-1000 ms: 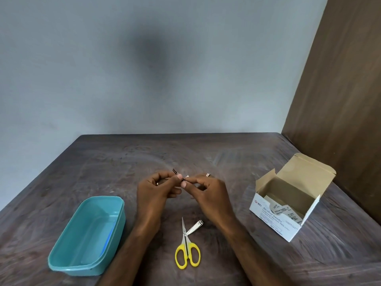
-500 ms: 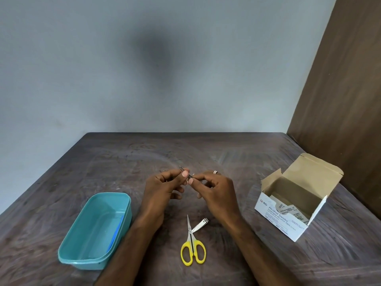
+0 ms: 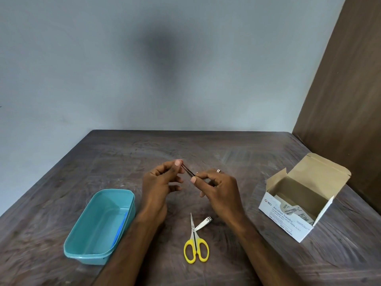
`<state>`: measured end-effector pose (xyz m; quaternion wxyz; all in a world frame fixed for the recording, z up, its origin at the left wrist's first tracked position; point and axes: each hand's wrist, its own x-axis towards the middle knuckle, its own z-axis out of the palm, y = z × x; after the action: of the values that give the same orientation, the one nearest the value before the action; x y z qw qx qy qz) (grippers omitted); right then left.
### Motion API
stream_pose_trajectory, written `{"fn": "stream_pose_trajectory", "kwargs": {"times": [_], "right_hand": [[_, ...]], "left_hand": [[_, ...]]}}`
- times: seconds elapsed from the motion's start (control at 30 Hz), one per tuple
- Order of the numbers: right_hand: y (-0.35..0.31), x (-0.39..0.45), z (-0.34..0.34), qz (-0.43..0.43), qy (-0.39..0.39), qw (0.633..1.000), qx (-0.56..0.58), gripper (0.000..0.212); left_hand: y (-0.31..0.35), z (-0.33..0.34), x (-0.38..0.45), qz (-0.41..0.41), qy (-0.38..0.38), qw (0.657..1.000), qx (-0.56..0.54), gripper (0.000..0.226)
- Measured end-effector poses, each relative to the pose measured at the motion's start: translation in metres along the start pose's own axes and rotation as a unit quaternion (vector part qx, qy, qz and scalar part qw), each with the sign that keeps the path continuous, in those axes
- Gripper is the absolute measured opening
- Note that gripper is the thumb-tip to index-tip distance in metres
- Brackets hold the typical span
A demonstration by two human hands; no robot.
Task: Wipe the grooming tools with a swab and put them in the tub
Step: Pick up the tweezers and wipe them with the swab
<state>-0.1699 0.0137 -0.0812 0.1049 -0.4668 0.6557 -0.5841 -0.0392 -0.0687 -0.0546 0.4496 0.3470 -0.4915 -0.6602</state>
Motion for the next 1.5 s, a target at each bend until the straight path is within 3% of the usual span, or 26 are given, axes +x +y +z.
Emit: {"fn": "stream_pose_trajectory", "kwargs": {"times": [0.17,0.43,0.67,0.93,1.1,1.27,1.5], "right_hand": [[-0.006,0.002,-0.005,0.052,0.020,0.997,0.058,0.013],[-0.011,0.005,-0.011,0.141,0.063,0.968,0.198,0.013],[-0.013,0.000,-0.006,0.163,0.056,0.945,0.278,0.006],[-0.013,0.001,-0.007,0.144,0.036,0.959,0.241,0.014],[-0.012,0.007,-0.014,0.139,0.085,0.949,0.270,0.041],[-0.010,0.009,-0.022,0.149,0.092,0.941,0.290,0.019],[-0.011,0.008,-0.020,0.129,0.063,0.954,0.262,0.018]], "left_hand": [[0.001,0.000,0.000,0.069,0.054,0.994,0.061,0.016],[-0.016,0.005,-0.004,0.156,-0.032,0.956,0.246,0.013],[-0.024,0.010,-0.008,0.214,-0.091,0.931,0.282,0.018],[-0.026,0.009,-0.006,0.222,-0.079,0.922,0.309,0.015],[-0.025,0.010,-0.005,0.187,-0.066,0.945,0.259,0.015],[-0.025,0.010,-0.005,0.167,-0.089,0.951,0.246,0.015],[-0.027,0.009,-0.004,0.171,-0.096,0.949,0.248,0.025]]}}
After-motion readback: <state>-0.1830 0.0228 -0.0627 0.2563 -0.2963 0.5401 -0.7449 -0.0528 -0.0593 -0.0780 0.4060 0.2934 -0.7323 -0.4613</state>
